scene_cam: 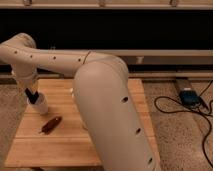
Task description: Place the eraser in the ceramic cup
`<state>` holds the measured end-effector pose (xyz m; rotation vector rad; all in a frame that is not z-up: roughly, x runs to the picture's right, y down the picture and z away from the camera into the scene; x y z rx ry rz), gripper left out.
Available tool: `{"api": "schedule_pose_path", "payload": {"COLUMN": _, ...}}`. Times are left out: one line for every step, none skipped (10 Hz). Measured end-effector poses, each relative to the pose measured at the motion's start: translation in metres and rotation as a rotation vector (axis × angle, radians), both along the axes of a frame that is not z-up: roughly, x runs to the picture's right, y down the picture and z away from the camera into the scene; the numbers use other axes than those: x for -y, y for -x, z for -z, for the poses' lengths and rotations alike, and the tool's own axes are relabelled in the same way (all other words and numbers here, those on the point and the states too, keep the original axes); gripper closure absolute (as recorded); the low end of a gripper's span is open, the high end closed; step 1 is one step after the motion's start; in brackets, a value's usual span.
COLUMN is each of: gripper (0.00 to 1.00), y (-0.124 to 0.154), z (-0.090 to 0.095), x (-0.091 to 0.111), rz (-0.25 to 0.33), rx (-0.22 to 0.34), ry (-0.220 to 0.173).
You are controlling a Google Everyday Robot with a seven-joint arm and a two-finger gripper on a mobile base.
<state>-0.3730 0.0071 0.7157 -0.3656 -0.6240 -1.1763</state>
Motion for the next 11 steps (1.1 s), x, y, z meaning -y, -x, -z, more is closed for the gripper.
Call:
{"api": "schedule_pose_path", "payload": {"gripper": 0.29, "y": -0.0023, "z": -0.0023, "x": -0.0030, "rz": -0.003, "rx": -0.003, "ry": 0.007}}
{"api": "schedule_pose_path", "payload": {"gripper": 0.29, "y": -0.0049, "z": -0.0069, "x": -0.0071, "rz": -0.006, "rx": -0.006, "ry": 0.014}}
{"api": "schedule_pose_path", "payload": {"gripper": 0.29, "y": -0.0053, "z": -0.0086, "x": -0.0083, "rz": -0.007, "rx": -0.006, "ry": 0.017}}
{"api": "schedule_pose_path", "payload": {"gripper": 0.29, "y": -0.0050, "z": -0.0102, "x": -0.0098, "rz": -0.006, "rx": -0.007, "ry": 0.019}}
{"api": "schedule_pose_path", "payload": {"gripper": 0.29, "y": -0.0040, "z": -0.0109, "x": -0.0100, "rz": -0.006, "rx": -0.006, "ry": 0.020}}
{"api": "schedule_pose_path", "payload": {"gripper": 0.29, "y": -0.0030, "z": -0.0116, "x": -0.0099, "rz": -0.005, "rx": -0.005, "ry": 0.019}}
{"api": "schedule_pose_path", "payload": {"gripper": 0.29, "y": -0.0023, "z": -0.0116, "x": -0.0090, "rz": -0.005, "rx": -0.005, "ry": 0.016}}
{"api": "schedule_pose_path", "payload": {"gripper": 0.29, "y": -0.0027, "z": -0.0100, "x": -0.0078, "rz": -0.008, "rx": -0.006, "ry": 0.012}}
{"api": "schedule_pose_path", "payload": {"gripper": 0.29, "y": -0.0045, "z": -0.0087, "x": -0.0051, "rz": -0.016, "rx": -0.007, "ry": 0.009}}
{"api": "schedule_pose_path", "payload": {"gripper": 0.29, "y": -0.0063, "z": -0.0103, "x": -0.0042, "rz": -0.016, "rx": -0.010, "ry": 0.006}}
{"api": "schedule_pose_path", "payload": {"gripper": 0.29, "y": -0.0047, "z": -0.0094, "x": -0.0050, "rz": -0.015, "rx": -0.008, "ry": 0.006}}
